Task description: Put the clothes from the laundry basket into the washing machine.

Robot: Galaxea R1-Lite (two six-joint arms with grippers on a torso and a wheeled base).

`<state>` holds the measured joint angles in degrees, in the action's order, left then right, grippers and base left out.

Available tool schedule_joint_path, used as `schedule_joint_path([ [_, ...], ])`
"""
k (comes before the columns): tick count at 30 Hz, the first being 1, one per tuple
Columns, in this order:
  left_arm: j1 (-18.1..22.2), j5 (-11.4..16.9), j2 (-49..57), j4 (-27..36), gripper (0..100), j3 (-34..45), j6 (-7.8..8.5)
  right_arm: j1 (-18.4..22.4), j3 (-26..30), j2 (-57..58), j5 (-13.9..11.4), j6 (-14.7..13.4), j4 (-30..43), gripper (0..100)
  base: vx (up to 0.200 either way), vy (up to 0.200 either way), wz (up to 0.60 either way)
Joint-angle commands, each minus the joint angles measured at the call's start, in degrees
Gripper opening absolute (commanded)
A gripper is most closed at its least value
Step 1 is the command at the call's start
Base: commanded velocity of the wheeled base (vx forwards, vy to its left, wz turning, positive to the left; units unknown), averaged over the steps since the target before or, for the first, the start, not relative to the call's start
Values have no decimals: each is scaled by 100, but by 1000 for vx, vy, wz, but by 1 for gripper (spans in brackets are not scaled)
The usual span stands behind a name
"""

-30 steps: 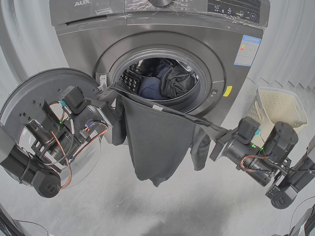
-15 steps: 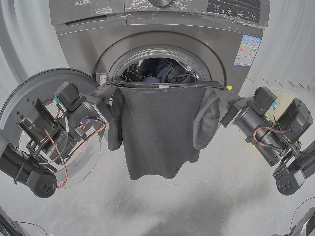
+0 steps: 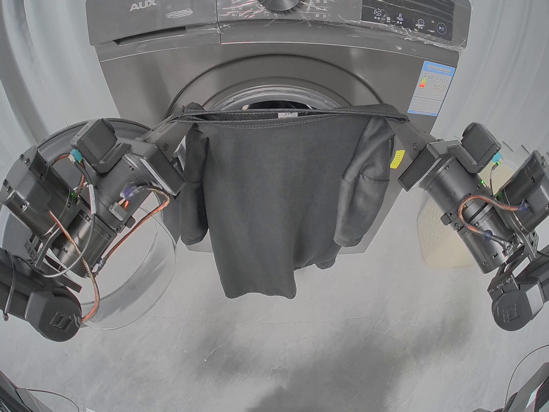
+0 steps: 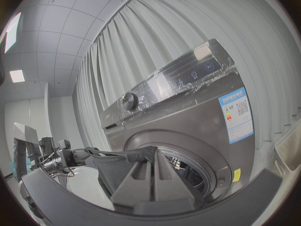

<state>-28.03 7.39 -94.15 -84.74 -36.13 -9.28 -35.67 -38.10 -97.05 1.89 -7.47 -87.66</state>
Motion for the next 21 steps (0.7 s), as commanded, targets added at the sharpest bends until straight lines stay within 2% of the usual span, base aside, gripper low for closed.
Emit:
schedule_joint_path([
  [1, -54, 0, 230, 36, 0, -25, -4, -28, -93, 125, 4, 0, 12, 0, 0, 0, 0],
  [11, -177, 0, 213, 71, 0, 71, 5, -72, -14, 213, 4, 0, 12, 0, 0, 0, 0],
  [13, -353, 26, 37, 54, 0, 230, 14, -72, 241, 186, 4, -9, 21, 0, 0, 0, 0],
  [17, -388, 43, -306, -34, 0, 203, 22, -239, 1111, 11, -48, -9, 12, 0, 0, 0, 0],
  [21, -493, 17, -517, -122, 0, 168, 22, -467, 1463, -596, -92, -228, -58, 0, 0, 0, 0],
])
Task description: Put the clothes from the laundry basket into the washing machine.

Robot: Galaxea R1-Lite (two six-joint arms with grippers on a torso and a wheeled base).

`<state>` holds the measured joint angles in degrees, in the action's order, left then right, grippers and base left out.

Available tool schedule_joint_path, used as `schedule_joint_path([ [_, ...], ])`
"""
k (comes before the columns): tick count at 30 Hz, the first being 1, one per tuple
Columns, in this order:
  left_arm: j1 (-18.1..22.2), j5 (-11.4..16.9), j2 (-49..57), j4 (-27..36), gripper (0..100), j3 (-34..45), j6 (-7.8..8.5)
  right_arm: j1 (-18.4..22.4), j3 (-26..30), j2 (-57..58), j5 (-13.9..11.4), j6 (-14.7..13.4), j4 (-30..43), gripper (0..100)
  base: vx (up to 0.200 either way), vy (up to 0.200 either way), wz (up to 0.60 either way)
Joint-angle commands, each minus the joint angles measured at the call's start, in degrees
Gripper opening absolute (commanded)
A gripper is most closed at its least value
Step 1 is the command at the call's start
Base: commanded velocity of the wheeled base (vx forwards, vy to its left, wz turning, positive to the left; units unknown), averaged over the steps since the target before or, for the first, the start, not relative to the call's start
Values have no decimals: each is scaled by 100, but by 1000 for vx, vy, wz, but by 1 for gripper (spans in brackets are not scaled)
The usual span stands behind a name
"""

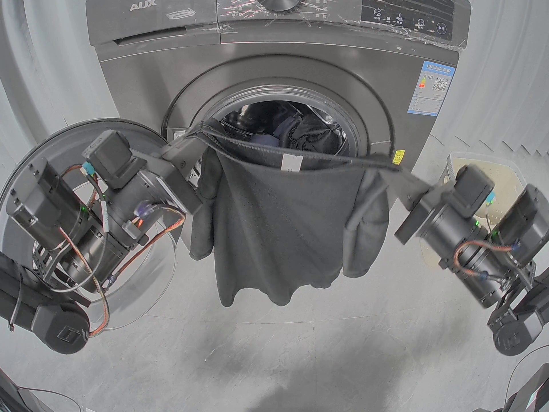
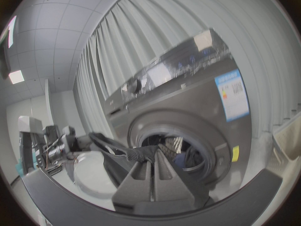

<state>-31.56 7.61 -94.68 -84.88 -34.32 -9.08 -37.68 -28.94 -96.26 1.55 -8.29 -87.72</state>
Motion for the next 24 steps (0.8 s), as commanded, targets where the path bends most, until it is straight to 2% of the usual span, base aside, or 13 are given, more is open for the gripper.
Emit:
schedule_joint_path([
  [1, -149, -14, -498, -143, 0, -14, 3, -292, 539, -798, -58, -147, -52, 0, 0, 0, 0],
  [8, -228, -31, -516, -239, 0, -154, -6, -829, 785, -1325, -41, -217, -52, 0, 0, 0, 0],
  [9, -228, -31, -498, -239, 0, -154, -6, -908, 785, -1334, -32, -226, -52, 100, 0, 0, 0],
  [19, -236, -31, -446, -239, 0, -233, -6, -1057, 1391, -1607, -58, -173, -43, 100, 0, 0, 0],
  [24, -351, -31, -384, -239, 0, -233, 3, -934, 899, -2011, -41, -129, -52, 100, 0, 0, 0],
])
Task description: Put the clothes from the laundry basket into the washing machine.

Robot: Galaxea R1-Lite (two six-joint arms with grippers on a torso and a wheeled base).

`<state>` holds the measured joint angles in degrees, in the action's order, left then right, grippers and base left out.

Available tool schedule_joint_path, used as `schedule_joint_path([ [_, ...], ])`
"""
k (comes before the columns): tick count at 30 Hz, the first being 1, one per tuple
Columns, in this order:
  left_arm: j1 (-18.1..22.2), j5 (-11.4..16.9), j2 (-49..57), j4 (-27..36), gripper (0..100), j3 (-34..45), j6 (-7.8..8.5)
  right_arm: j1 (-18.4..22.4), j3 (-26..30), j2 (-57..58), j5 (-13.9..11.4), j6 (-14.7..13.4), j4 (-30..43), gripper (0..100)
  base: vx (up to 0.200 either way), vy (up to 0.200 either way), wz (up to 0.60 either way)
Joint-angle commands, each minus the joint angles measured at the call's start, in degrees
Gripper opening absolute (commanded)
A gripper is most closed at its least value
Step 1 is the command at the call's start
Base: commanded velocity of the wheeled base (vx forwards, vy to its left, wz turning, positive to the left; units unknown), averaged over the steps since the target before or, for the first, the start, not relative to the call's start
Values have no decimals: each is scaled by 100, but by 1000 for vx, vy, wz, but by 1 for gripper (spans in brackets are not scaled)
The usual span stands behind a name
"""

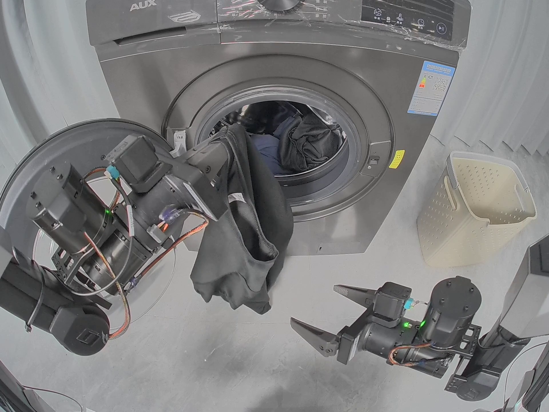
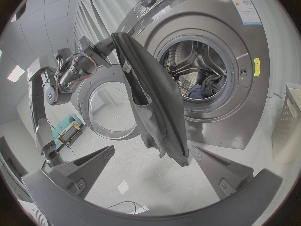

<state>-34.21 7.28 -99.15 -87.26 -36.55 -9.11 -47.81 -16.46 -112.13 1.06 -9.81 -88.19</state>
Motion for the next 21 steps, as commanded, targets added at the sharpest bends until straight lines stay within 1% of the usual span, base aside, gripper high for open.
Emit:
schedule_joint_path([
  [1, -130, 2, 80, -2, 0, -2, 5, 123, -578, -608, 8, 23, -6, 100, 0, 0, 0],
  [2, -148, 2, 115, -2, 0, -2, 5, 132, -745, -714, 8, 23, -6, 100, 0, 0, 0],
  [3, -148, 2, 115, -2, 0, -2, 5, 132, -745, -714, 8, 23, -6, 100, 0, 0, 0],
  [4, -156, 2, 132, 7, 0, -2, 5, 114, -1035, -890, 8, 41, 3, 100, 0, 0, 0],
  [7, -156, 2, 132, 7, 0, -10, 5, 44, -1457, -1153, 8, 50, 21, 100, 0, 0, 0],
  [9, -156, 2, 132, 7, 0, -10, 5, 35, -1677, -1303, 8, 58, 47, 100, 0, 0, 0],
  [10, -156, 2, 132, 7, 0, -10, 5, 35, -1677, -1303, 8, 58, 47, 100, 0, 0, 0],
  [11, -165, 2, 132, 7, 0, -10, 5, 35, -1923, -1479, 17, 58, 65, 100, 0, 0, 0],
  [12, -165, 2, 132, 7, 0, -10, 5, 35, -1923, -1479, 17, 58, 65, 100, 0, 0, 0],
  [13, -165, 2, 132, 7, 0, -10, 5, 79, -2151, -1663, 26, 58, 65, 100, 0, 0, 0],
  [17, -165, 2, 132, 7, 0, -10, 5, 141, -2459, -1812, 70, 85, 65, 100, 0, 0, 0],
  [20, -218, 2, 141, 7, 0, -10, 5, 264, -2635, -1909, 96, 76, 74, 100, 0, 0, 0],
  [21, -236, 2, 141, 7, 0, -10, 5, 334, -2722, -1936, 158, 67, 74, 100, 0, 0, 0],
])
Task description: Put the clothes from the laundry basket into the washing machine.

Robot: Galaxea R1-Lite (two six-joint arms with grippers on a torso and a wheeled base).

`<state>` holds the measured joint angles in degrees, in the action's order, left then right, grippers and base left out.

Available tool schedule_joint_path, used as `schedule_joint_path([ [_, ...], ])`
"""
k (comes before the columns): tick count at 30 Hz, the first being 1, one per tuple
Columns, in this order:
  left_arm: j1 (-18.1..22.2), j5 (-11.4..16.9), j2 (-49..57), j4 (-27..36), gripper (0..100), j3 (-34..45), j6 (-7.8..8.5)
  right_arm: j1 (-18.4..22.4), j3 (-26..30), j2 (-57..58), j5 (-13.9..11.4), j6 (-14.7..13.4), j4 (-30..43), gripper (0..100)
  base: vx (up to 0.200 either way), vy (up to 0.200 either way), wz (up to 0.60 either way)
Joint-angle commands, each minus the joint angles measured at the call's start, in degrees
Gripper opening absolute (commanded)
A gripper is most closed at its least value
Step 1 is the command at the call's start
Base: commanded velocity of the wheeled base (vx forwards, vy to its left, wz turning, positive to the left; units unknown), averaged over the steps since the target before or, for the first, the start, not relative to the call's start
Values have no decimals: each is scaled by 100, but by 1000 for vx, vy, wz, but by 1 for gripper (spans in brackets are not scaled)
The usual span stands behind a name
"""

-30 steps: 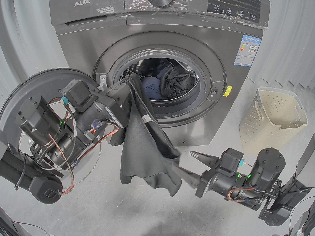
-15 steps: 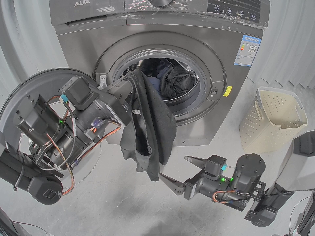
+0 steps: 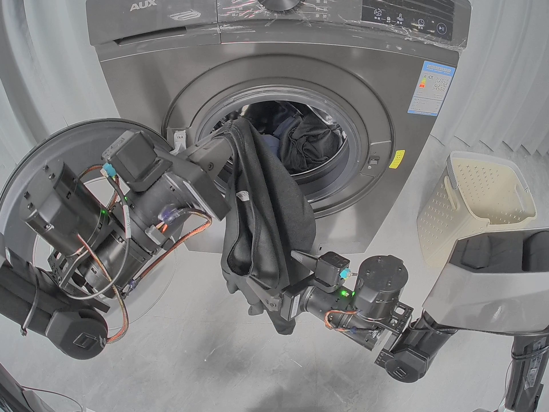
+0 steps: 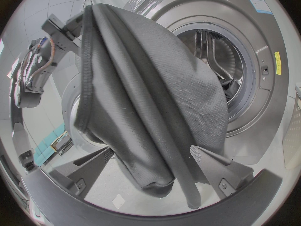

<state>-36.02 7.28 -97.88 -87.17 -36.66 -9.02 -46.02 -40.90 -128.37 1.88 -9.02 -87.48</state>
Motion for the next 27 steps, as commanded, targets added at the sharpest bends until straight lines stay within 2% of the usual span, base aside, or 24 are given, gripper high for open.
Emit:
schedule_joint_path([
  [1, -54, 2, 14, -1, 0, 1, -3, 181, -296, -312, 102, -21, 3, 100, 0, 0, 0],
  [3, -63, -7, 14, -1, 0, 1, -3, 295, -401, -312, 252, -65, 12, 100, 0, 0, 0],
  [8, -72, 2, 14, -10, 0, 1, -3, 515, -428, -294, 269, -82, 3, 100, 0, 0, 0],
  [20, -159, 2, 23, -28, 0, 27, 6, 374, -1157, -804, -30, 23, 3, 100, 0, 0, 0],
  [27, -195, 11, 102, -45, 0, 27, 6, 489, -1561, -1068, -117, 85, 12, 100, 0, 0, 0],
])
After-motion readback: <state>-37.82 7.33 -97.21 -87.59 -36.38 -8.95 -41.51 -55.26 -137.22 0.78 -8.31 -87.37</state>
